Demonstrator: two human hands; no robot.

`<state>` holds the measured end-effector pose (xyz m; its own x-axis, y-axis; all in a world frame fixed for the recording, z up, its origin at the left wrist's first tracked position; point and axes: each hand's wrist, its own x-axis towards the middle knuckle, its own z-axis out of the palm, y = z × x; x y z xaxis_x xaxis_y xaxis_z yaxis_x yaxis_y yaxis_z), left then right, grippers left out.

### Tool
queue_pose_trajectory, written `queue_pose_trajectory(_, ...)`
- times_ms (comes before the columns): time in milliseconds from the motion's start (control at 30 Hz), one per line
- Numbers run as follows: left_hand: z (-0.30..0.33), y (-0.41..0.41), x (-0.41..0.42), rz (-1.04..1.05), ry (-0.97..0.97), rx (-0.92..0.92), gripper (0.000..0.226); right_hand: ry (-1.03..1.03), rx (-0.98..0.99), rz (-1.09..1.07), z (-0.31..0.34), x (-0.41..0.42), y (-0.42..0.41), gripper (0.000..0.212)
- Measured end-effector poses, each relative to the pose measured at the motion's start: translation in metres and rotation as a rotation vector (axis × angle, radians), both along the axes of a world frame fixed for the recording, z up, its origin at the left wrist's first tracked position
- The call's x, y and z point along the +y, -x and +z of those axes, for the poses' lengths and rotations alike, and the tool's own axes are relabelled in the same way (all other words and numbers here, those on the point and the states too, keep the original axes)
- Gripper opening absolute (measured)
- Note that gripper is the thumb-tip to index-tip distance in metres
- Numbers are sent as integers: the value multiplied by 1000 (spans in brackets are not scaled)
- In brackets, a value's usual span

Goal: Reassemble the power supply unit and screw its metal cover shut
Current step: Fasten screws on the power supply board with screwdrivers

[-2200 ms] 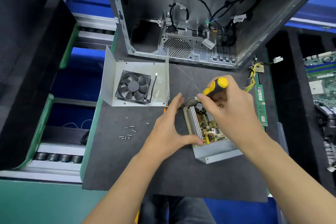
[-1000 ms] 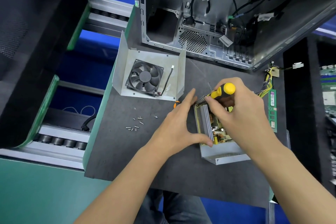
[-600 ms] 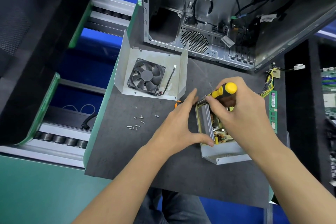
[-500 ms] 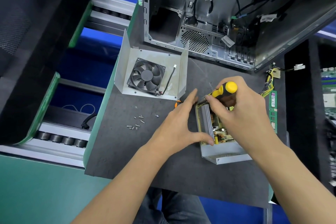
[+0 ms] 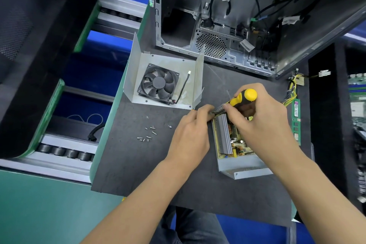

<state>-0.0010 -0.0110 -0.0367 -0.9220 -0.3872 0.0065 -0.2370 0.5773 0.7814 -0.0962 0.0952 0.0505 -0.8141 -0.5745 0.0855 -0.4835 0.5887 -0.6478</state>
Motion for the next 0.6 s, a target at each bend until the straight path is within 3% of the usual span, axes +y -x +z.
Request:
queue_pose_trajectory(167, -1, 1, 3, 12, 35, 33, 53, -22, -11, -14, 1, 0, 0, 28)
queue_pose_trajectory(367, -4, 3, 5, 30, 10, 32, 51, -35, 59, 35, 6, 1, -2, 56)
queue_pose_trajectory(600, -5, 9, 6, 73, 35, 37, 36, -119, 83, 96, 15, -4, -4, 26)
